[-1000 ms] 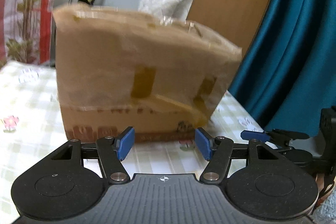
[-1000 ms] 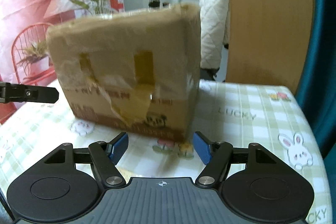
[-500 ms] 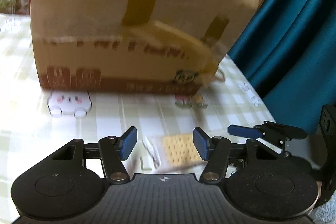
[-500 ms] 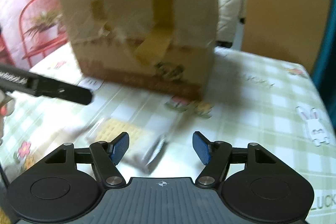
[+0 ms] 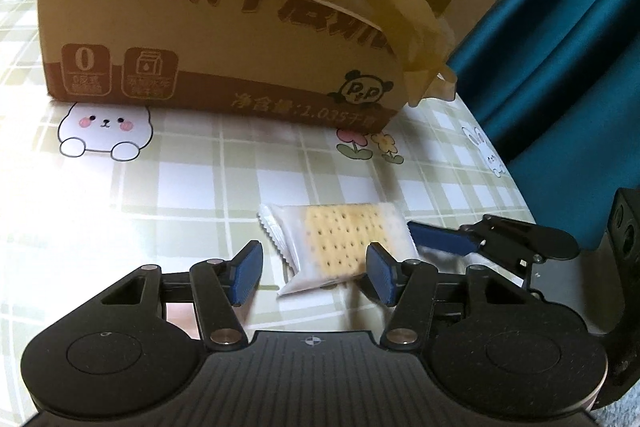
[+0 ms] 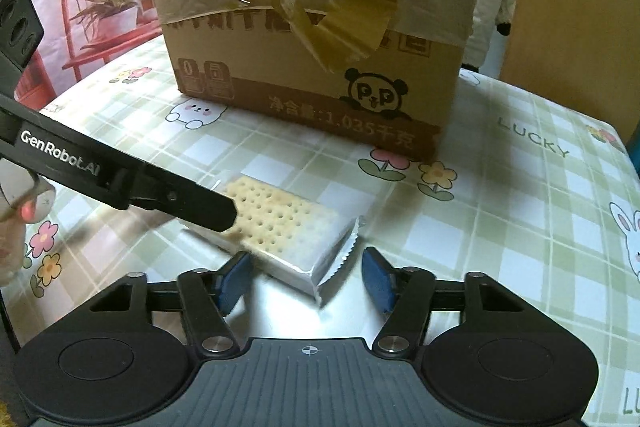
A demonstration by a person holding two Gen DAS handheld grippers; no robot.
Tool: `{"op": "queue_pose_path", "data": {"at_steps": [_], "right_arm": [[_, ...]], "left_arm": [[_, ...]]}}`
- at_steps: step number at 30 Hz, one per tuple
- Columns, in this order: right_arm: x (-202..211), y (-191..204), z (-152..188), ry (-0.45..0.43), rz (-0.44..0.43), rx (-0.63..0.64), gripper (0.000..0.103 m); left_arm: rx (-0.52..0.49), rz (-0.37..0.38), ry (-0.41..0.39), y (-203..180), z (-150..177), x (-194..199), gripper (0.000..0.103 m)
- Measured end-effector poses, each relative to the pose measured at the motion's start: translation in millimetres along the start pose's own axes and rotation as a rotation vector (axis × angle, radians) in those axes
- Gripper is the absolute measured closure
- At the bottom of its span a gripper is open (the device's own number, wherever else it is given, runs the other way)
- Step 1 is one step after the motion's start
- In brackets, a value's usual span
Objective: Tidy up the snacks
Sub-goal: 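Close the left gripper on the white cracker packet, then carry the cracker packet with the left gripper into the bag and release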
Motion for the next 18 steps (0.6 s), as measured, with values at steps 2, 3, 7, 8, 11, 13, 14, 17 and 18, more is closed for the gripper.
{"op": "queue_pose_path", "data": {"at_steps": [2,3,7,8,11,13,14,17,18], "right_arm": [[0,2,-2,0.003,-0.011,0.0,0.071],[1,3,-2,0.005,-0.011,0.001,0.071],[5,3,-8,-0.012,-0.008,0.005,0.072],[8,3,-11,-0.018,-0.008,0.007,0.072],[17,6,-22,-0.044,0.005,0.024,0.072],[26,6,-32,-0.067,0.015,0.035,0.072],[31,7,-37,-0.081,0.02,0.039,0.072],[46,8,-52,-0.118,0.025,0.033,0.072],[52,9,-57,-0.133,0.03,0.034,0.072]], "left_arm": [[0.006,0.008,0.012,-1,0,-4,0.057],[0.002,0.002,0.015,-1,-1,-4,0.063],[-0.007,0.014,-0.003,-3,-5,1,0.066],[-0.009,0.016,-0.011,-4,-8,6,0.066],[-0.033,0.019,-0.044,-9,-17,21,0.066],[-0.055,0.018,-0.073,-17,-25,30,0.066],[-0.068,0.019,-0.088,-20,-29,36,0.066],[-0.098,0.026,-0.132,-32,-42,53,0.066],[-0.106,0.027,-0.145,-36,-46,59,0.066]]}}
Point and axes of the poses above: each gripper's, at about its wrist camera, not at the fingertips, and x roughly against the way its jaws point, y to its left, z to its underside, the point moved 8 cm from there along -x, roughly the way its jaws point, and after that the axes turned 3 degrees about -y, right-handed, at the moved point
